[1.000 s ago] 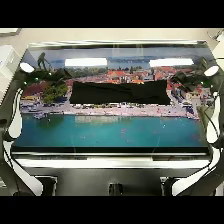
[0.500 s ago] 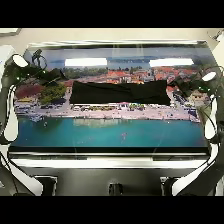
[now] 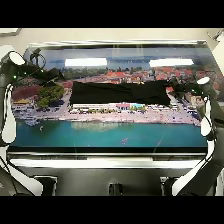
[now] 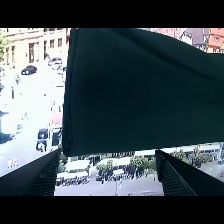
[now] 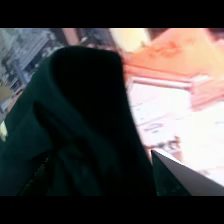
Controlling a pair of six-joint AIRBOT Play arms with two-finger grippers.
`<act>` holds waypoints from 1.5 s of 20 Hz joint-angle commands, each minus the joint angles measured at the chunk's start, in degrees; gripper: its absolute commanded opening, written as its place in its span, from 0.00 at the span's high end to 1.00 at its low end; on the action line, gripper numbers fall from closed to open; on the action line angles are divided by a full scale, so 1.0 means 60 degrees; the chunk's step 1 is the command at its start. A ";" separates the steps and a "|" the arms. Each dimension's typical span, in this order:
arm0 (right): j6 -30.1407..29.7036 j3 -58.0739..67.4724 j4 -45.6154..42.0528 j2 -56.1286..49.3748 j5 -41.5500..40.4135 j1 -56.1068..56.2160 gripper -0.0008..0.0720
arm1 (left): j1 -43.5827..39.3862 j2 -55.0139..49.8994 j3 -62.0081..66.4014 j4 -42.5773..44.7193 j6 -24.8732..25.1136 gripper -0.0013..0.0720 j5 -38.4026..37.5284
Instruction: Fold the clothes and pants, and hang the long-sleeved shirts on hangers.
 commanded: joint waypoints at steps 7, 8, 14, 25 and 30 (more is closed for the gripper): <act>-0.0273 -0.0015 -0.0466 -0.0113 0.0550 0.1064 0.04 | 0.0000 0.0022 0.0007 -0.0044 -0.0007 0.01 -0.0044; -0.0237 -0.0015 -0.0517 -0.0113 0.0477 0.1118 0.11 | 0.0000 0.0018 0.0007 -0.0146 -0.0004 0.01 -0.0044; -0.0248 -0.0015 -0.0302 -0.0007 0.0364 0.1173 0.94 | -0.0069 0.0018 0.0007 -0.0838 -0.0011 0.16 -0.0025; 0.0652 -0.0015 -0.0565 0.3005 0.2685 0.1162 0.94 | -0.3876 -0.0739 -0.0215 -0.1370 -0.3657 0.96 0.3738; 0.1013 -0.0015 -0.1053 0.4433 0.3843 0.1162 0.94 | -0.6204 -0.2036 -0.0211 -0.2696 -0.5045 0.96 0.5763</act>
